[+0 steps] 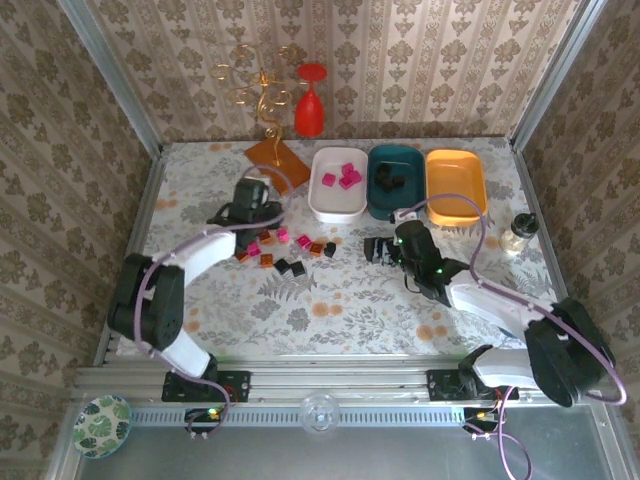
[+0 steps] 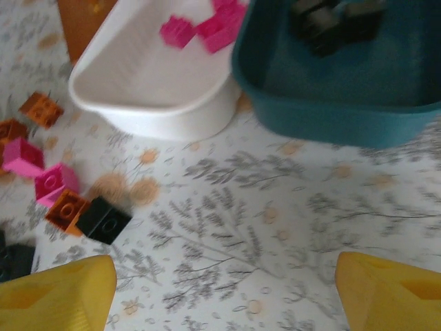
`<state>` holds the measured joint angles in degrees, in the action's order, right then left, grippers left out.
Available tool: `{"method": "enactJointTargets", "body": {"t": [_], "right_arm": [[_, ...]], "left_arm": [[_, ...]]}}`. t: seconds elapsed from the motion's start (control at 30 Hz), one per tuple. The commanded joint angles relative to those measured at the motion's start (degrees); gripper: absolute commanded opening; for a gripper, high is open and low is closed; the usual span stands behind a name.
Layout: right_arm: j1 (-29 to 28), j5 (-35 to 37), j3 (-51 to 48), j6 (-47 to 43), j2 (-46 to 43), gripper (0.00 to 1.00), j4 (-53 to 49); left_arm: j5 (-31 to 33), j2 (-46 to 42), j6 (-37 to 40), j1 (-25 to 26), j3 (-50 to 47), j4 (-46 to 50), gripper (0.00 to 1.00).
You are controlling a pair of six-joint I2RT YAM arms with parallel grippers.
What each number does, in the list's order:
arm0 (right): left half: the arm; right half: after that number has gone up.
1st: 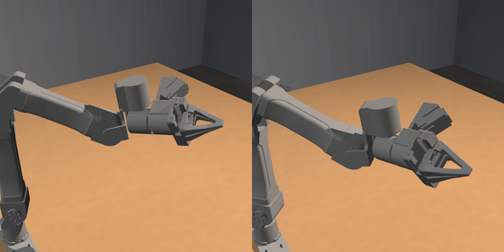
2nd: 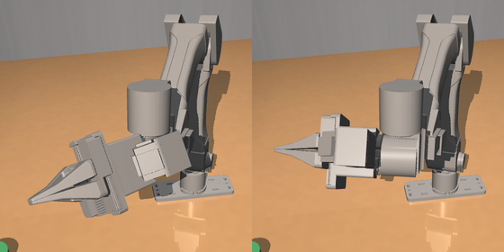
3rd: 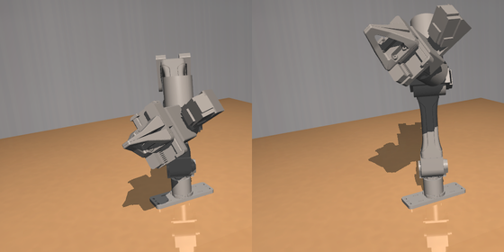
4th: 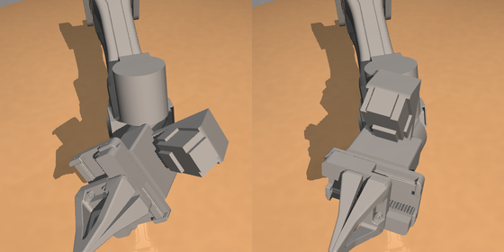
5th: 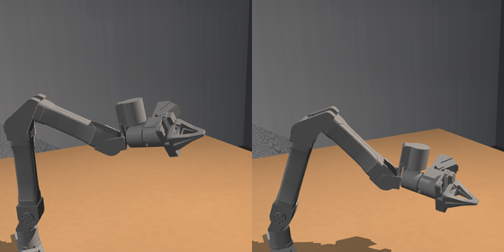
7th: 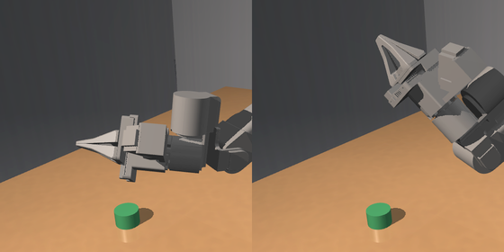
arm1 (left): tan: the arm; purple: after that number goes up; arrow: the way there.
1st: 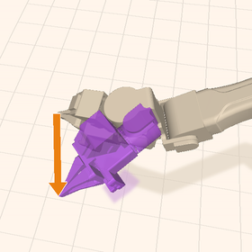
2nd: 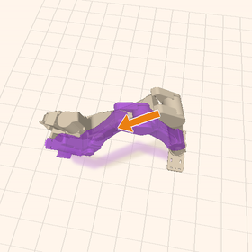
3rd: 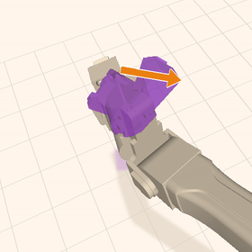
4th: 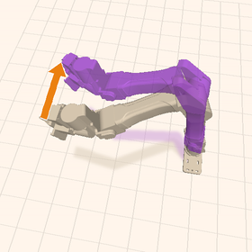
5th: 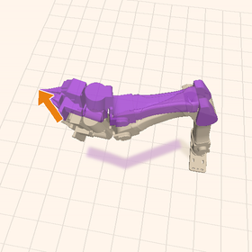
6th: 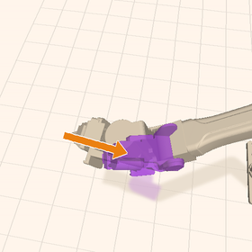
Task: Sort the legos into containers by color
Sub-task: Place the lego at the center of the table.
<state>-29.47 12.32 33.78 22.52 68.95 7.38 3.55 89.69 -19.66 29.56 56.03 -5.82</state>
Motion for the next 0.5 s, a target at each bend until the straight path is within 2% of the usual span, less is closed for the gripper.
{"method": "enactJointTargets", "body": {"t": [0.0,0.17,0.27,0.37,0.47], "right_arm": [[1.62,9.08,-3.8,0.56,-6.75,0.85,0.68],[2.23,17.25,-8.67,1.25,-17.71,0.86,0.71],[2.47,20.28,-11.27,1.56,-23.55,0.87,1.1],[3.55,19.58,-12.01,1.32,-25.42,0.9,1.23],[4.81,17.17,-10.55,1.46,-24.31,0.9,-0.12]], "left_arm": [[-1.76,4.0,1.14,5.89,2.51,-10.93,0.31],[-4.95,17.51,3.23,13.64,16.9,-11.82,0.31],[-5.89,24.18,4.58,16.54,24.8,-11.97,0.3],[-6.82,28.68,4.51,18.27,30.46,-10.21,0.3],[-8.38,29.58,2.74,18.96,30.49,-11.68,0.29]]}}
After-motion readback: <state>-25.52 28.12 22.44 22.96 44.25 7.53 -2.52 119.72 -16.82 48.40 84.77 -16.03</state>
